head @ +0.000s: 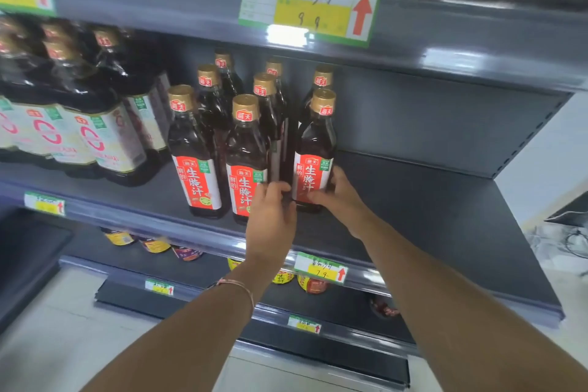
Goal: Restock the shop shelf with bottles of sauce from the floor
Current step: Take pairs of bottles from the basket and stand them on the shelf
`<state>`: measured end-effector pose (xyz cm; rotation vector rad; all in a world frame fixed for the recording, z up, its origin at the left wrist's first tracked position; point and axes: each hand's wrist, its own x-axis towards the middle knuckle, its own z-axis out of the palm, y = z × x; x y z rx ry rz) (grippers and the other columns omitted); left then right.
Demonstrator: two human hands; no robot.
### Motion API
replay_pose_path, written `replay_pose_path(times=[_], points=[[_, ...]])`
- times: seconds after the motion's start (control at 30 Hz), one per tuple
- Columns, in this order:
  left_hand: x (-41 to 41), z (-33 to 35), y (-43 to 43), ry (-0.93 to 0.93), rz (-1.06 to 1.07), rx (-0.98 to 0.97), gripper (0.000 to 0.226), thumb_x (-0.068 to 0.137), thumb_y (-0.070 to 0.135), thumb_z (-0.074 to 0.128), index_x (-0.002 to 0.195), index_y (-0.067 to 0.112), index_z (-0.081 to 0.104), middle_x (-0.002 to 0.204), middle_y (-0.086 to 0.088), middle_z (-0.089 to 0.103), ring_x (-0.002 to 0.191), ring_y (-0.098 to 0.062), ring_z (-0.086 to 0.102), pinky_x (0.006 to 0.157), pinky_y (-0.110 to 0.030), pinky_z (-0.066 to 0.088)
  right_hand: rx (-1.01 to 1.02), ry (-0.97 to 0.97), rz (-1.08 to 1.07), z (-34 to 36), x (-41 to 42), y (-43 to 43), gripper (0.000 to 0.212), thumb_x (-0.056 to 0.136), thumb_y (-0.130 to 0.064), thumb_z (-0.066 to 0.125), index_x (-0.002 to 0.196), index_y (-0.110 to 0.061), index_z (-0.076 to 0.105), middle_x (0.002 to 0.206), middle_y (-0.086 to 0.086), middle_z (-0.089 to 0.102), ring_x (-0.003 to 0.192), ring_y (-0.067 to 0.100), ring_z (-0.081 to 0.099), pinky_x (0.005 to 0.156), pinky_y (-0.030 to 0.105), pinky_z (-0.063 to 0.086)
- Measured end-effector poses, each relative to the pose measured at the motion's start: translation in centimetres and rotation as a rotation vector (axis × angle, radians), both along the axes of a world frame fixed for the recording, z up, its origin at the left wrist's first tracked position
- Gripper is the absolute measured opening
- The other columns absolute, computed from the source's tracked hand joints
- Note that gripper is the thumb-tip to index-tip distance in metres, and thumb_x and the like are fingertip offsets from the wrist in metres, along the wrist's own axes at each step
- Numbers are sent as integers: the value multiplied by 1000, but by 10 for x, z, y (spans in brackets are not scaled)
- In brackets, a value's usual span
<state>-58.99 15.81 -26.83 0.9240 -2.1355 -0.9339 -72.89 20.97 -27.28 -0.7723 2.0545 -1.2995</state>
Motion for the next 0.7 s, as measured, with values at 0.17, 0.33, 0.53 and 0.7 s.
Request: replay_pose_path(times=[0.17,0.33,0.53,0.7], points=[[25,9,-18,55,232,-30,55,78,12,71,124,3,43,123,-16,44,115,-29,41,90,-17,27,-28,108,-190,-3,10,-13,47,84,-18,70,124,-12,45,122,6,61,109,20,58,94,36,47],[26,5,-23,162,200,108,89,76,8,72,146,15,18,148,-8,26,139,-21,24,105,-21,18,-59,135,-204,-8,9,-15,44,85,-18,69,122,-14,47,117,2,61,104,17,58,88,33,47],[11,5,-39,240,132,311,99,72,7,76,147,19,13,149,0,28,139,-16,26,104,-20,21,-65,160,-208,-9,5,-16,44,84,-20,70,121,-14,48,110,-2,61,102,15,59,89,34,50],[5,1,-49,236,161,280,82,73,7,74,139,18,27,133,-2,45,125,-22,45,107,-39,40,-66,183,-222,-14,2,-17,47,83,-23,71,124,-14,47,118,2,63,104,16,60,89,32,49]])
